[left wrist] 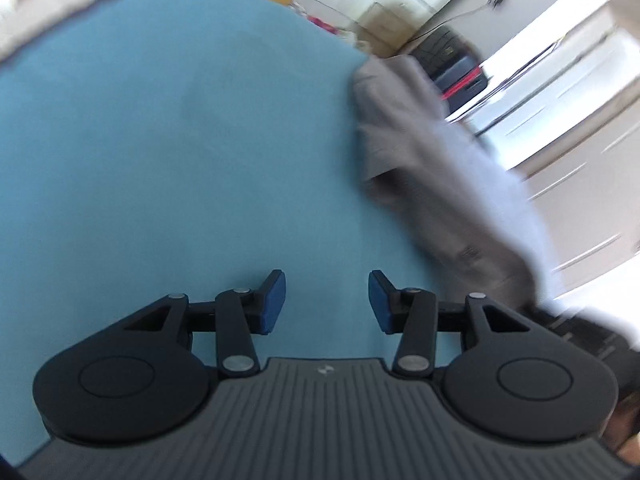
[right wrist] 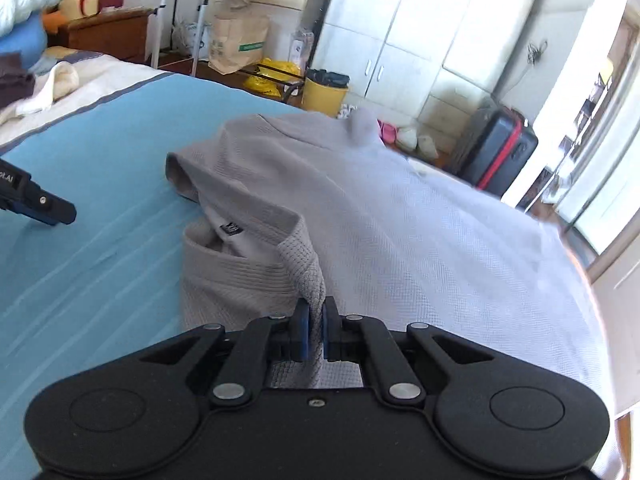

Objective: Fold clothes

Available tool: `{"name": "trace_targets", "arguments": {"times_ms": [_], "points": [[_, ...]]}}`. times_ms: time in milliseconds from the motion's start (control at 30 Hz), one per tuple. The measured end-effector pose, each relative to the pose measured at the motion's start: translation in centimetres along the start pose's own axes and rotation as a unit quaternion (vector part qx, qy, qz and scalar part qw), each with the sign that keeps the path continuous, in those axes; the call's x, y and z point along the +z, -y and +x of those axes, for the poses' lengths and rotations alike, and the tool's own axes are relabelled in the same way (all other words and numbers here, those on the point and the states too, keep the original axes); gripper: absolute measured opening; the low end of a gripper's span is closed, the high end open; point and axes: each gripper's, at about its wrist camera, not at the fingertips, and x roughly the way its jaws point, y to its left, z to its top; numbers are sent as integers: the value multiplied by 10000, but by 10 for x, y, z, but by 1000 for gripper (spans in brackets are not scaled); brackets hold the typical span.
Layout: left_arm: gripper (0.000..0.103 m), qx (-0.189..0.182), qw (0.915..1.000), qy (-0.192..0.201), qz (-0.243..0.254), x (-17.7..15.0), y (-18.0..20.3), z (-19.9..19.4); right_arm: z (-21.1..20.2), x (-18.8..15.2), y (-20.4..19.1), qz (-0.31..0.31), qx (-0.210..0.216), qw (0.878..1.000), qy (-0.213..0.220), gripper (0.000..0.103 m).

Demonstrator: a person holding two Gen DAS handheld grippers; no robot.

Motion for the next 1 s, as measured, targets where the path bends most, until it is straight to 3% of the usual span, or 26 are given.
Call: {"name": "trace_targets", "arguments": {"times_ms": [233, 333, 400, 433, 467, 500, 600, 700, 800, 833, 900, 1000], "points": [[51, 10, 9993, 328, 199, 28, 10, 47, 2, -5, 39, 279, -443, 9986, 42, 6], [51, 312, 9951, 187, 916, 31, 27, 70, 2, -4, 43, 368, -289, 9989, 75, 6], [48, 435, 9905, 313, 1266, 29, 38, 76, 2, -3, 45, 427, -187, 9989, 97, 6], [45, 406, 9907, 331, 1259, 32, 40, 80, 2, -3, 47, 471, -121, 9988, 110, 6], [18, 290, 9918, 333, 1197, 35, 41, 82, 1, -2, 49, 566, 2, 9983, 131, 6], [5, 229, 9919, 387, 1184, 37, 44, 79, 0, -3, 51, 673, 158, 9975, 164, 6], [4, 368, 9852, 858, 1436, 33, 56, 47, -8, -7, 56, 1057, 686, 9917, 269, 6], [0, 505, 9755, 1326, 1683, 30, 68, 15, -7, -11, 26, 873, 1001, 9908, 253, 6], [0, 1182, 9700, 1558, 1443, 32, 51, 2, -6, -15, -3, 687, 1314, 9887, 236, 6], [1, 1332, 9694, 1556, 1354, 32, 45, 0, -5, -16, -13, 625, 1418, 9876, 231, 6], [15, 1125, 9756, 1328, 1335, 22, 47, -4, -4, -19, -32, 501, 1625, 9852, 220, 7], [16, 811, 9832, 984, 1305, 8, 49, -11, -5, -22, -58, 351, 1911, 9807, 221, 15]]}}
